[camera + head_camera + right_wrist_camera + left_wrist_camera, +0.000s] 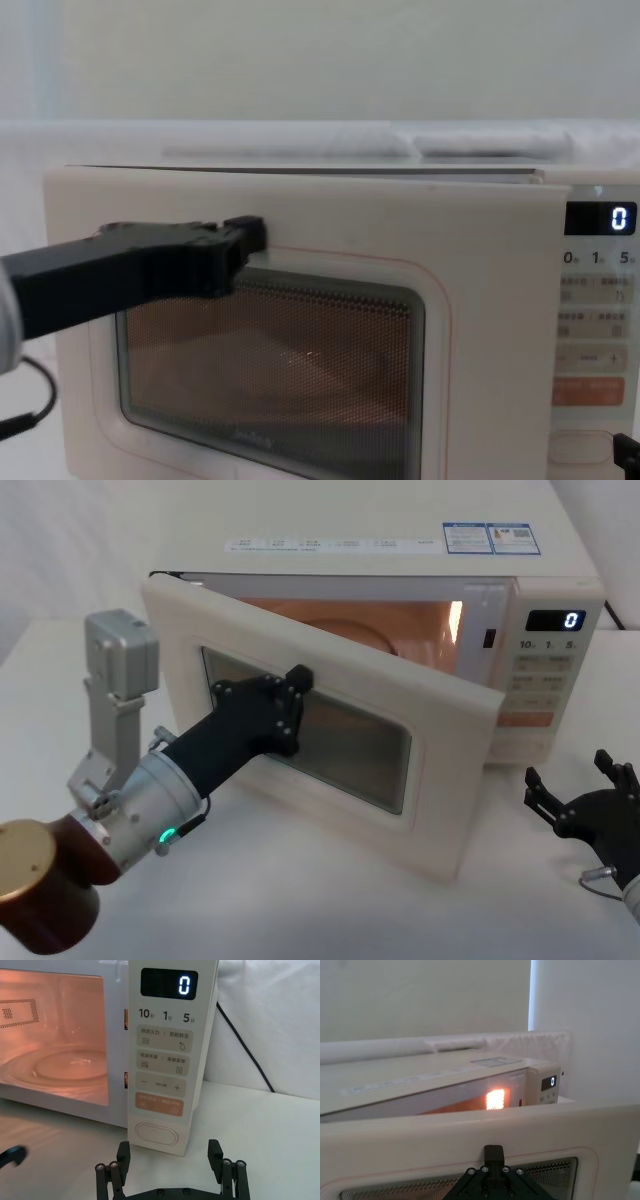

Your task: Press the button to open the microwave door with one hand; close the microwave door with the other hand.

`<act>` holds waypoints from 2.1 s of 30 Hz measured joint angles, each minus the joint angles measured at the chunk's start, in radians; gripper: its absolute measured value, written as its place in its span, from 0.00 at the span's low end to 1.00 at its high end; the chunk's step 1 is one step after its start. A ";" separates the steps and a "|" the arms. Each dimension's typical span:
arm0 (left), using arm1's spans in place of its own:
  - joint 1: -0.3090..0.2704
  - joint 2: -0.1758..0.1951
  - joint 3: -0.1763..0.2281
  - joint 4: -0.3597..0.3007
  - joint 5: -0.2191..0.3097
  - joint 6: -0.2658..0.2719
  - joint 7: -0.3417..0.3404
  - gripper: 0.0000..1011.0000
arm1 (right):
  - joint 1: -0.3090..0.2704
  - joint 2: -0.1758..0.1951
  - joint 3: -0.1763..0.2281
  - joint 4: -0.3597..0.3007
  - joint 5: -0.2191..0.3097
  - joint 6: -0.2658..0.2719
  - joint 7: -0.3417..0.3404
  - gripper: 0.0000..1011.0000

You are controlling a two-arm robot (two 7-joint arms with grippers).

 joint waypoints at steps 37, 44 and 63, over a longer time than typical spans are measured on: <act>-0.145 -0.203 0.061 0.147 0.187 0.024 0.118 0.00 | 0.000 0.000 0.000 0.000 0.000 0.000 0.000 0.99; -0.148 -0.228 0.049 0.159 0.202 0.025 0.124 0.00 | 0.000 0.000 0.000 0.000 0.000 0.000 0.000 0.99; -0.186 -0.269 0.038 0.219 0.234 0.027 0.122 0.00 | 0.000 0.000 0.000 0.000 0.000 0.000 0.000 0.99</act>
